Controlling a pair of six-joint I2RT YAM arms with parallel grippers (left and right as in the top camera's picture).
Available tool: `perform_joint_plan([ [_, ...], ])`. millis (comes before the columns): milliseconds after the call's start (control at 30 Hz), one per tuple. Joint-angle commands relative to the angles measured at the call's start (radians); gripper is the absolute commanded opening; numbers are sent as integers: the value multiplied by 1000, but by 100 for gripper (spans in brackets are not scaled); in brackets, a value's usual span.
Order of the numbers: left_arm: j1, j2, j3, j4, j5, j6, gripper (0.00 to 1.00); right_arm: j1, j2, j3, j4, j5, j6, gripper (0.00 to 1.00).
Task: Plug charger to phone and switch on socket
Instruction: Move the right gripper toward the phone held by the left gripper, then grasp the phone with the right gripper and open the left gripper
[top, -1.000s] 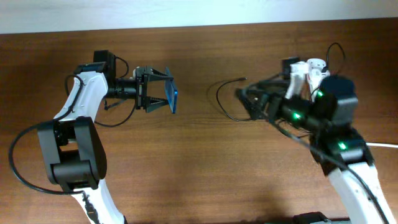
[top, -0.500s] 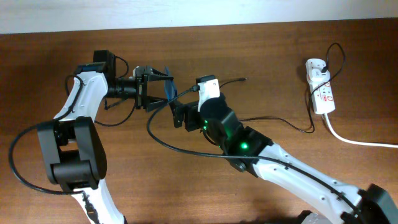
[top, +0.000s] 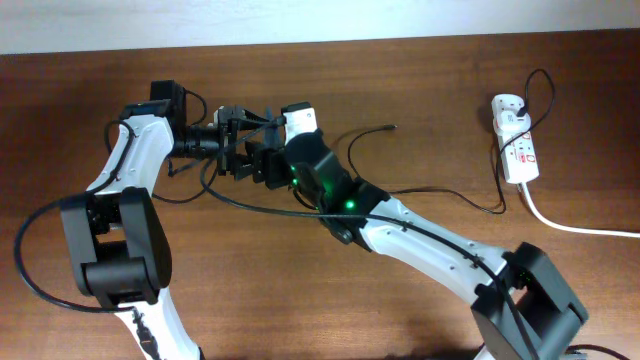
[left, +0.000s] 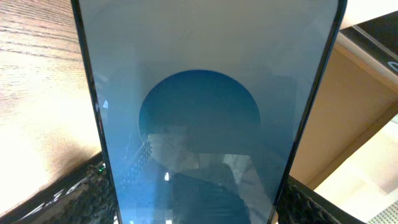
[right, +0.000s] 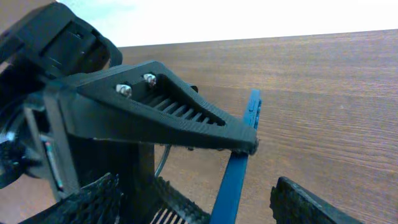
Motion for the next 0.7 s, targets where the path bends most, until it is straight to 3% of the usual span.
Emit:
perform_joint_plan([
  [0, 4, -36, 0, 0, 48, 24, 56, 3, 30, 30, -1, -6, 0, 71],
  [33, 4, -36, 0, 0, 48, 24, 56, 3, 30, 30, -2, -5, 0, 63],
  [67, 4, -36, 0, 0, 47, 28, 56, 3, 37, 30, -5, -6, 0, 63],
  [233, 4, -36, 0, 0, 41, 50, 56, 4, 52, 53, -76, -25, 12, 38],
  [467, 4, -36, 0, 0, 24, 50, 56, 4, 52, 134, -192, -25, 12, 15],
  [567, 4, -36, 0, 0, 18, 50, 57, 3, 48, 137, -200, -25, 12, 10],
  [600, 4, -36, 0, 0, 17, 50, 64, 3, 44, 139, -209, -25, 12, 10],
  [633, 4, -36, 0, 0, -11, 50, 86, 3, 34, 142, -234, -24, 12, 9],
  [667, 4, -36, 0, 0, -16, 50, 96, 2, 29, 142, -246, -23, 12, 8],
])
